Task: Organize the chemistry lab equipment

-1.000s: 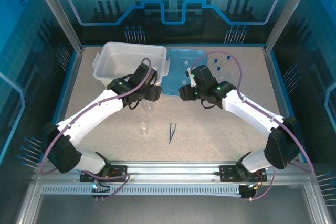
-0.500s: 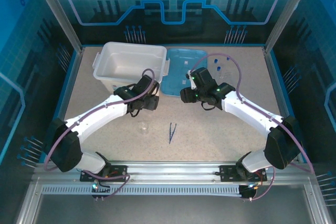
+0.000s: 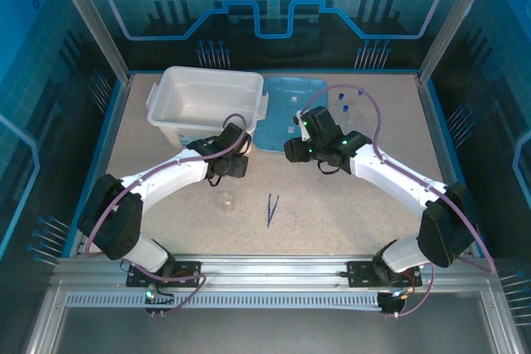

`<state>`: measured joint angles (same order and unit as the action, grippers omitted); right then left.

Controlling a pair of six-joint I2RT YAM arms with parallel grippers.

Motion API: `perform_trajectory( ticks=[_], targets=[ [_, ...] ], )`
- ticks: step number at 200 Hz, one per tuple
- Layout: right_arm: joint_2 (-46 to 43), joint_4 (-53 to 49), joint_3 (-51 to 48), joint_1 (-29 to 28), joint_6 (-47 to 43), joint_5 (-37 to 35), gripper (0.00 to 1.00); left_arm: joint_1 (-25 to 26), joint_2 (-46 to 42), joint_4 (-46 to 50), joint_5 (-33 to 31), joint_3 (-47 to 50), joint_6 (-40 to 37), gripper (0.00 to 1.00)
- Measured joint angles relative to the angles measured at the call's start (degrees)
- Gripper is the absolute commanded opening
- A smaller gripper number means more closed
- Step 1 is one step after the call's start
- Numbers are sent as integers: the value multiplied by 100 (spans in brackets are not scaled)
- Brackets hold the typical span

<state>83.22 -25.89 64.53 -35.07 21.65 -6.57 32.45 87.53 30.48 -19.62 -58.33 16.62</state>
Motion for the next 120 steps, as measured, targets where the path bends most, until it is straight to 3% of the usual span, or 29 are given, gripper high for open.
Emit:
perform_trajectory(
  ticks=[120],
  targets=[
    [44,-4,0,2,-2,22,53,-74,302,-240,168,-2,-4,49]
  ],
)
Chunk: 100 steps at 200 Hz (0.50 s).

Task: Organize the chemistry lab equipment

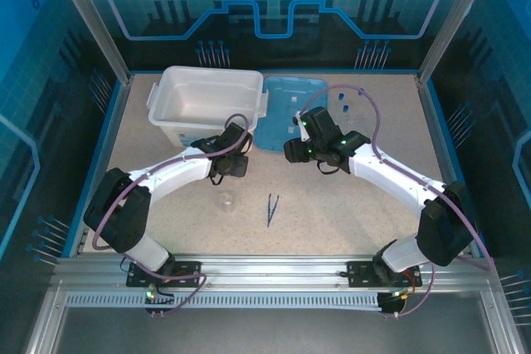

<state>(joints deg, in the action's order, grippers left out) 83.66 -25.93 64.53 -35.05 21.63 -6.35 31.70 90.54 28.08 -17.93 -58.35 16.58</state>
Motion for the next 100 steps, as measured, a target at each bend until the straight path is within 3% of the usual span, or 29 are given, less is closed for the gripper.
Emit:
perform_trajectory(
  ticks=[100],
  targets=[
    [44,-4,7,4,-2,44,53,-4,26,-13,63,0,-7,34]
  ],
)
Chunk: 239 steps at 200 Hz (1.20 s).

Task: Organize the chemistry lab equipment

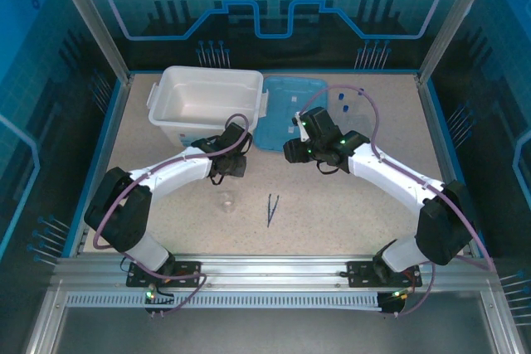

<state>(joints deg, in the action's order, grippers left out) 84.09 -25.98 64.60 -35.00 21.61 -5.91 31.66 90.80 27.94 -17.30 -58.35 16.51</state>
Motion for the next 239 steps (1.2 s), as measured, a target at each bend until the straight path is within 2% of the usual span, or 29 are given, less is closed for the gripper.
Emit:
perform_trajectory(
  ticks=[51,126,176,239],
  targets=[
    [0,2,0,0,0,26,53,74,-122,131,2,0,-7,33],
    [0,4,0,0,0,48,53,501,-1067,846,0,-142,13,31],
    [0,7,0,0,2,61,53,501,-1386,1335,-20,-772,4,31],
    [0,9,0,0,2,63,53,404,-1342,1639,-153,-1869,-195,31]
  ],
)
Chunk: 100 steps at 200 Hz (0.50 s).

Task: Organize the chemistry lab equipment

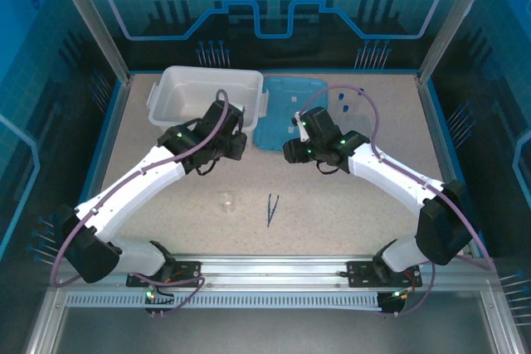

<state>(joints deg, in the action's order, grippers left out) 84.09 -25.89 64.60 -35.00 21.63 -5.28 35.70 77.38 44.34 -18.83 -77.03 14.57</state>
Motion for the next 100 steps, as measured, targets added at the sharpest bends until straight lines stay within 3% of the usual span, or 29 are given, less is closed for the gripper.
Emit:
perform_trajectory(
  ticks=[100],
  targets=[
    [0,0,0,0,-2,87,53,-1163,1266,-151,17,-1609,-402,31]
  ],
)
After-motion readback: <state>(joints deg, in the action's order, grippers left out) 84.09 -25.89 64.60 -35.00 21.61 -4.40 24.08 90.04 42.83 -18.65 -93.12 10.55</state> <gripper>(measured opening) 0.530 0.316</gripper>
